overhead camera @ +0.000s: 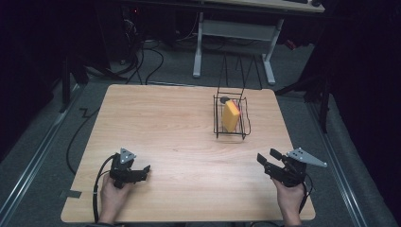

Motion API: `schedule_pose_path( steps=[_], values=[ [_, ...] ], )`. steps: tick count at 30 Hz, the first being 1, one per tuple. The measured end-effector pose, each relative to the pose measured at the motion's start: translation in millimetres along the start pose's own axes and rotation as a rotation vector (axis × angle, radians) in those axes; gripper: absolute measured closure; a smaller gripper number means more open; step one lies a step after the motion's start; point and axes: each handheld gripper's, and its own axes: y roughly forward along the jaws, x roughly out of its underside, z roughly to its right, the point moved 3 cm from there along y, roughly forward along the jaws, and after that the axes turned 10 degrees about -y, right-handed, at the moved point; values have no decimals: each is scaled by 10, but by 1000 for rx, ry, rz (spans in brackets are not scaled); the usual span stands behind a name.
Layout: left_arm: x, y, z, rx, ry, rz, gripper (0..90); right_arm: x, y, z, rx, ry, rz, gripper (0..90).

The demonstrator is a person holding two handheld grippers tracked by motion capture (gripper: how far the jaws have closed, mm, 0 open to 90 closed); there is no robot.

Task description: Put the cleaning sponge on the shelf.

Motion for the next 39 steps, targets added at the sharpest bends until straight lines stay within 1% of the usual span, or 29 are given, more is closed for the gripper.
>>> schedule_pose_path(
  steps=[7, 9, 15, 19, 26, 30, 32, 36, 39],
  values=[
    [0, 0, 0, 0, 0, 0, 153, 93, 90, -15, -7, 11, -10, 384],
    [0, 1, 0, -1, 0, 2, 153, 113, 128, -19, -10, 22, -14, 385],
    [2, -1, 2, 1, -2, 0, 153, 177, 292, -60, -7, 7, -45, 389],
    [2, -1, 3, 1, -2, 0, 153, 220, 379, -85, -14, 12, -52, 391],
    [2, -1, 3, 1, -2, 0, 153, 273, 525, -113, -16, -1, -96, 391],
    [2, -1, 1, 0, 1, 0, 153, 297, 598, -113, -3, -23, -105, 373],
    [2, -1, 1, 0, 0, 0, 153, 313, 638, -110, 14, -36, -118, 367],
    [1, -1, 1, 0, 1, 0, 153, 341, 705, -96, 35, -53, -154, 368],
    [2, -1, 1, 0, 0, 0, 153, 365, 746, -81, 48, -55, -183, 372]
  ],
)
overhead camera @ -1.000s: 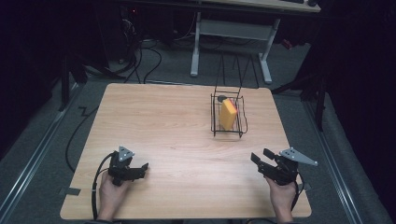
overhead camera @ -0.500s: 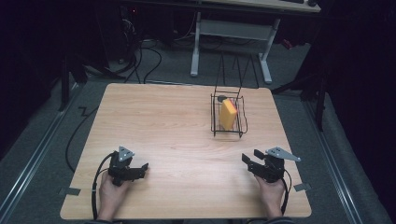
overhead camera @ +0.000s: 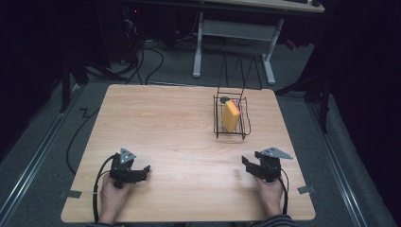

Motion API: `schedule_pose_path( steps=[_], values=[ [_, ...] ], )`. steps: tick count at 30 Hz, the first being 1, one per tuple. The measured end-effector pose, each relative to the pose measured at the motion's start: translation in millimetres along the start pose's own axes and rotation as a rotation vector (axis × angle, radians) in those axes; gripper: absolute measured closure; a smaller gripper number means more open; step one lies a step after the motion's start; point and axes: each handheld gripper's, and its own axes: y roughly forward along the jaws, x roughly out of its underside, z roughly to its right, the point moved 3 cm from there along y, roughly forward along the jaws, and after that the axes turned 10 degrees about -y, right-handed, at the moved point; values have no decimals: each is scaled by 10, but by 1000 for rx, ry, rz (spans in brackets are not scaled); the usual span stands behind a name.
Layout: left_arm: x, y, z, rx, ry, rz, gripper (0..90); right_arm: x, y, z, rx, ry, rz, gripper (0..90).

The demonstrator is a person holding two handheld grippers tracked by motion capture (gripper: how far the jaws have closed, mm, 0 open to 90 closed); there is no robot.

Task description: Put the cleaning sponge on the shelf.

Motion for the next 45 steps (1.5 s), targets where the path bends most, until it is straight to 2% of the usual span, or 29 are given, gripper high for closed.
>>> schedule_pose_path(
  steps=[10, 18, 26, 28, 45],
  values=[
    [0, 0, 0, 0, 0, 0, 153, 34, 114, 2, 35, -31, -60, 373],
    [1, 0, 2, 1, -2, 0, 153, 53, 173, -3, 43, -41, -83, 373],
    [1, 0, 2, 1, -3, 0, 153, 91, 267, -25, 58, -70, -131, 360],
    [1, -1, 2, 1, -2, 0, 153, 109, 287, -22, 50, -65, -117, 358],
    [4, -4, 1, 2, -1, -1, 153, 110, 287, -26, 64, -57, -120, 350]
  ],
)
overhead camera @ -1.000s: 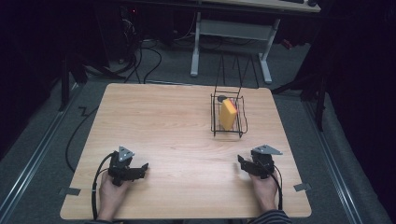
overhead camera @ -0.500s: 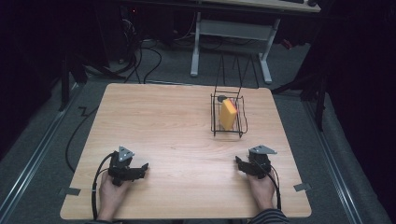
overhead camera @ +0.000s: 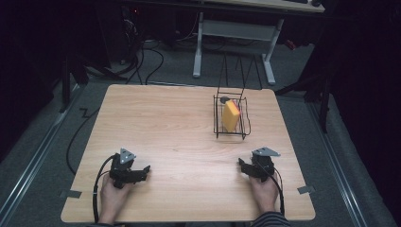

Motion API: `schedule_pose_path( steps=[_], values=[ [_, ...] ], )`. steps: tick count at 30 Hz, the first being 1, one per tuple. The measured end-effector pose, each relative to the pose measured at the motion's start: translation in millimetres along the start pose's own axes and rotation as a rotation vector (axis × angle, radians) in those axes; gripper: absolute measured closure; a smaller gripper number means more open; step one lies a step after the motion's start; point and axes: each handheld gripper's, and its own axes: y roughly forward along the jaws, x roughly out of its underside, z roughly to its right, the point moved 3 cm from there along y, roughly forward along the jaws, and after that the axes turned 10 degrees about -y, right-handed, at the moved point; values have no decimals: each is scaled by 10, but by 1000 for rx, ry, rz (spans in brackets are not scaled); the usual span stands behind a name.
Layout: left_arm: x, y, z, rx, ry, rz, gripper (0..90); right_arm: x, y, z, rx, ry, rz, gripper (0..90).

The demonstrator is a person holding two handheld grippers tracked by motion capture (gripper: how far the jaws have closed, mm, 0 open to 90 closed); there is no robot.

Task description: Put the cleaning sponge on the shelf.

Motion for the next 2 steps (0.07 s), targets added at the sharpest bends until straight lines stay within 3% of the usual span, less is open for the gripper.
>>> schedule_pose_path(
  steps=[2],
  values=[
    [0, 0, 0, 0, 0, 0, 153, 0, 0, 0, 0, 0, 0, 350]
  ],
)
